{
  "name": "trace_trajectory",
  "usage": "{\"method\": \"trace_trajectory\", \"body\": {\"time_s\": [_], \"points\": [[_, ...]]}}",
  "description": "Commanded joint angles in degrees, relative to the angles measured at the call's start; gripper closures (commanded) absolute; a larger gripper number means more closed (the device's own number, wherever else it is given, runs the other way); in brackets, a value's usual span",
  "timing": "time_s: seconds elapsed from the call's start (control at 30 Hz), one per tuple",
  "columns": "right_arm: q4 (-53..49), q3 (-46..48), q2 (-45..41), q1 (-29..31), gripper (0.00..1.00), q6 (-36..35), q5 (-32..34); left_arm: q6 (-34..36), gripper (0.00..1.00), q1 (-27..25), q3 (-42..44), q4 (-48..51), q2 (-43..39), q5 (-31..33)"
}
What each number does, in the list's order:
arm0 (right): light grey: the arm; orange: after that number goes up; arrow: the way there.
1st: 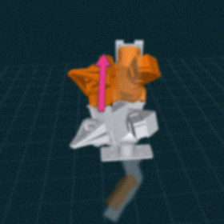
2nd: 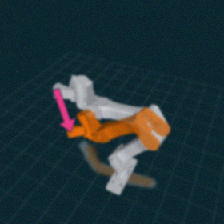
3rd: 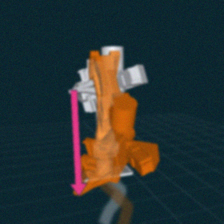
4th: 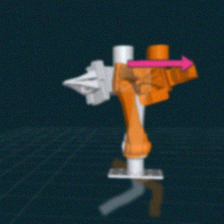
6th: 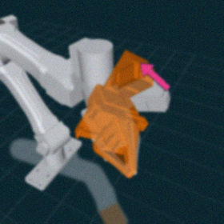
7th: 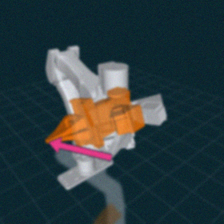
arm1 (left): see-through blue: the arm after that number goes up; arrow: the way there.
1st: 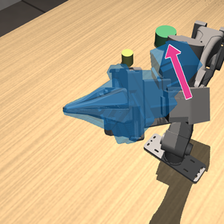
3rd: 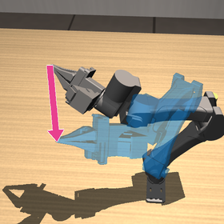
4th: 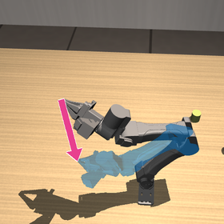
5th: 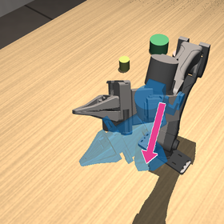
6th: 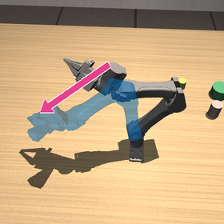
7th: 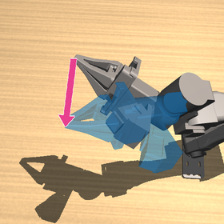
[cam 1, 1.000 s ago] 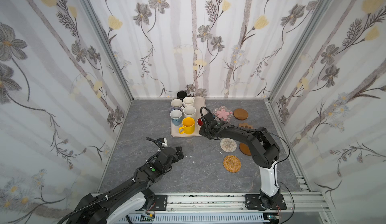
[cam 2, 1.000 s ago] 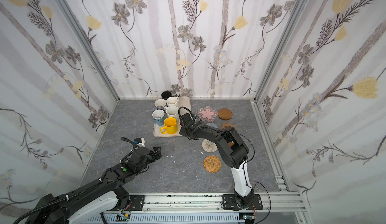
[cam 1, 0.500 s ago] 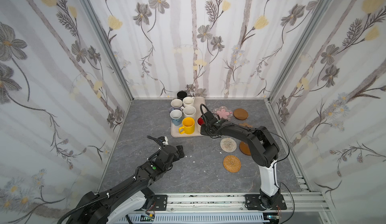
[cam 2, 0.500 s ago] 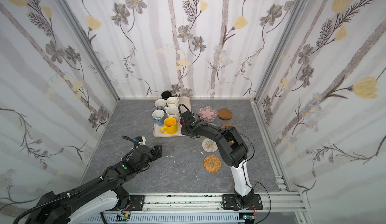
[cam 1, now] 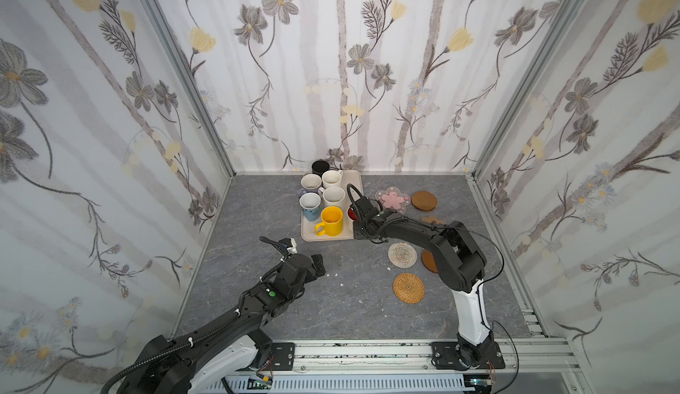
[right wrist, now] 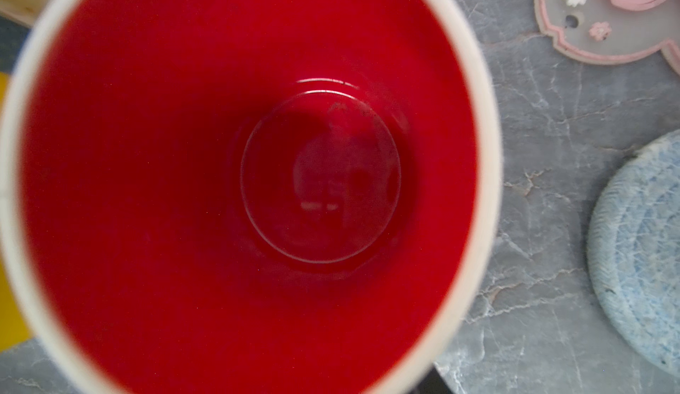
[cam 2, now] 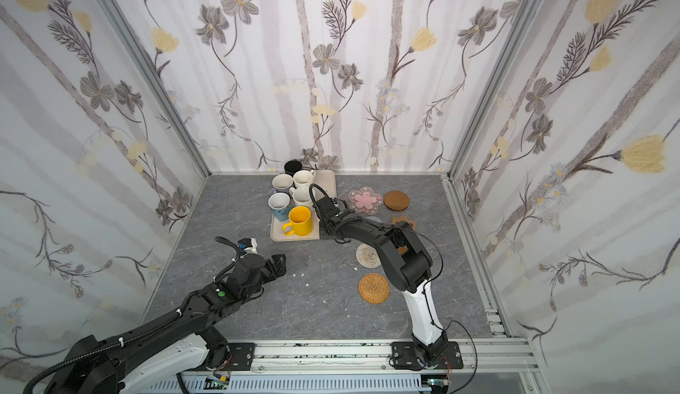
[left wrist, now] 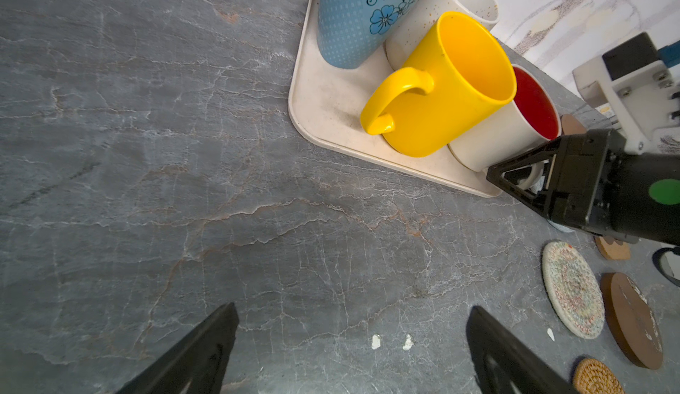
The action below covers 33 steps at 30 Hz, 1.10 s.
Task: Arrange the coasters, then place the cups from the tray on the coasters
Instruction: 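Grasp the red-lined white mug rim with the right gripper and lift, then carry the red-lined mug farther from the robot over the pink flower coaster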
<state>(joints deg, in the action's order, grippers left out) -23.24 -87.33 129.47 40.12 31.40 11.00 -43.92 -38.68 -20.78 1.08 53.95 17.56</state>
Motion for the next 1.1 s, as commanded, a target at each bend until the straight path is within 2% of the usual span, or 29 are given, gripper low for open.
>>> {"method": "trace_trajectory", "body": {"time_s": [0.0, 0.23, 0.53, 1.07], "points": [[0.57, -0.56, 0.56, 0.14, 0.72, -1.64, 2.95, 0.06, 0.00, 0.09, -0.63, -1.08, 0.10, 1.08], [0.99, -0.56, 0.32, 0.40, 0.79, -2.66, 3.84, 0.29, 0.00, 0.09, -1.07, -1.08, 0.01, 0.77], [2.25, 0.34, -1.29, 0.51, 1.00, -4.11, 3.95, 1.41, 0.00, 0.07, -1.63, -0.79, -1.16, -0.32], [10.06, 12.13, -15.31, 0.49, 1.00, -8.61, 1.05, 4.32, 0.00, 0.09, -8.35, 5.25, -4.21, -0.89]]}}
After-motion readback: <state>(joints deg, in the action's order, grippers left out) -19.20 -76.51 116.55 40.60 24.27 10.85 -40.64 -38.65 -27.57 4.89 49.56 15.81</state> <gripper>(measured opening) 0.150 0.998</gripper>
